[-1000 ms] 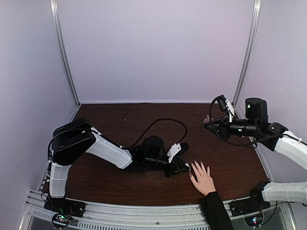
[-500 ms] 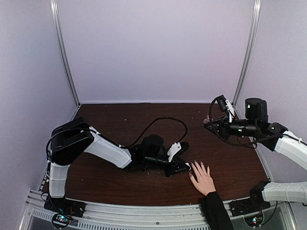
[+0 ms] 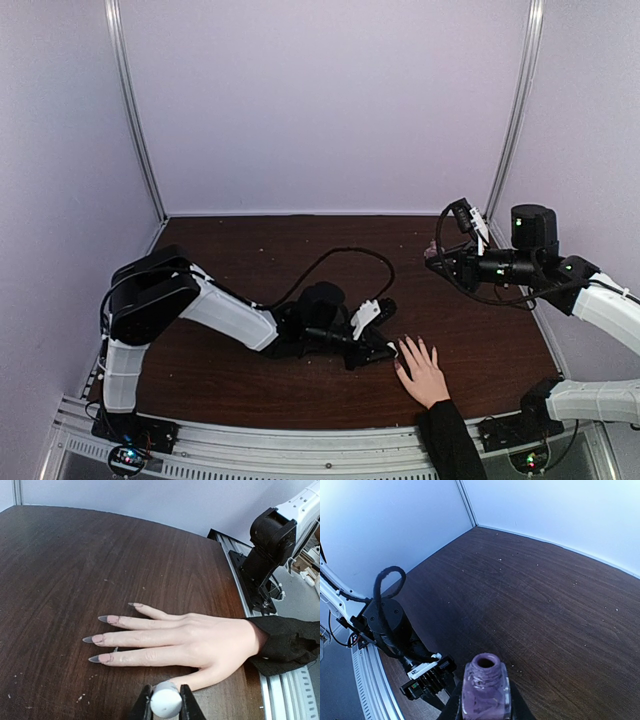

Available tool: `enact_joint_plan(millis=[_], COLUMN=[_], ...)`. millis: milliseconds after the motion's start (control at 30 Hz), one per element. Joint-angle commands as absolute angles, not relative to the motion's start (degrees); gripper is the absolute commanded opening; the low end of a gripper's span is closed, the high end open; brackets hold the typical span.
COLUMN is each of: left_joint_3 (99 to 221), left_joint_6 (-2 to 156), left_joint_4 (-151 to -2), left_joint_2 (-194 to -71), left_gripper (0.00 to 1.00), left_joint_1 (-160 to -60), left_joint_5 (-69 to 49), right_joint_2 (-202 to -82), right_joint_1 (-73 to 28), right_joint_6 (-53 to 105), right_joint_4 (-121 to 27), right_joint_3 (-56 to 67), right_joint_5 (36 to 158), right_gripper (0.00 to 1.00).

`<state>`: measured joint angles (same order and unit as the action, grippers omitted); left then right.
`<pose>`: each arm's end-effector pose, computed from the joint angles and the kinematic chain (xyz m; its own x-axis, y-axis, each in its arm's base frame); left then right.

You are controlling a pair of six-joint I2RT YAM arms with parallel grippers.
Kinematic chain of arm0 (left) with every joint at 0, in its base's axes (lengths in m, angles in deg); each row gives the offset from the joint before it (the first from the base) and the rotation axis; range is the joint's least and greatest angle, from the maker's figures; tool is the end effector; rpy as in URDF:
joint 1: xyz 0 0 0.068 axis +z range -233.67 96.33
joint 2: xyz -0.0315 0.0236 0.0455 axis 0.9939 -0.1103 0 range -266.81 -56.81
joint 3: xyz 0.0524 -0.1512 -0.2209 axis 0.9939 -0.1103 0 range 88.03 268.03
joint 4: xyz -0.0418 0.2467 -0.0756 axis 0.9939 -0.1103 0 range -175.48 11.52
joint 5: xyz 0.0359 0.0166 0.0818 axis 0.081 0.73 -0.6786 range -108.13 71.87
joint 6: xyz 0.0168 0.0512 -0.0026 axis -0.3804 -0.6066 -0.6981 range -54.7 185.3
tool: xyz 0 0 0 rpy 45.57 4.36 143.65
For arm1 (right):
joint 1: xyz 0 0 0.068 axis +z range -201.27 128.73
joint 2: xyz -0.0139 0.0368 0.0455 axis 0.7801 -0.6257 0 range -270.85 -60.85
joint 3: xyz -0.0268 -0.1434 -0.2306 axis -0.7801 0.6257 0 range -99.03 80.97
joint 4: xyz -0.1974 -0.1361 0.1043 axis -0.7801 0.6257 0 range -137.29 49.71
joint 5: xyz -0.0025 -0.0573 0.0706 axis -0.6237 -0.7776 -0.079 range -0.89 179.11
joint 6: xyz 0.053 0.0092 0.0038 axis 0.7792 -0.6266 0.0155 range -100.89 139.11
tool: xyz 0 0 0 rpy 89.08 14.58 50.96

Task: Paint the nails
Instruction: Paint the nail with the hand.

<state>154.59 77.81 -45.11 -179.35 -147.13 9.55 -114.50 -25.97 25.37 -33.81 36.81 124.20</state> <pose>0.1846 -0.4065 0.1260 -0.3809 0.3331 -0.8625 0.9232 0.0861 -0.3744 0.1811 0.1083 0.3047 -0.4409 -0.1097 -0.8908 -0.7848 0.5287 0.3233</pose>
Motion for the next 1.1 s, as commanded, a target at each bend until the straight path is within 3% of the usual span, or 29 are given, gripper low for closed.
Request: enact_joint_plan(millis=[0,1067], left_joint_3=[156.2,157.7], left_joint_6=[76.9,76.8], left_joint_4=[-44.8,-46.4], left_joint_2=[-180.6,-182.1], left_gripper=[0.00,0.00], left_joint_1=[-147.5,-147.8], left_joint_5=[10.1,11.0], right_joint_2=[-114.1,-114.1], right_joint_1=[-26.3,-26.3], right_joint_6=[25.7,25.7], right_joint_4=[-35.4,-35.4], right_joint_3=[37.2,37.2], right_joint_5=[124.2,124.2], right_gripper=[0.00,0.00])
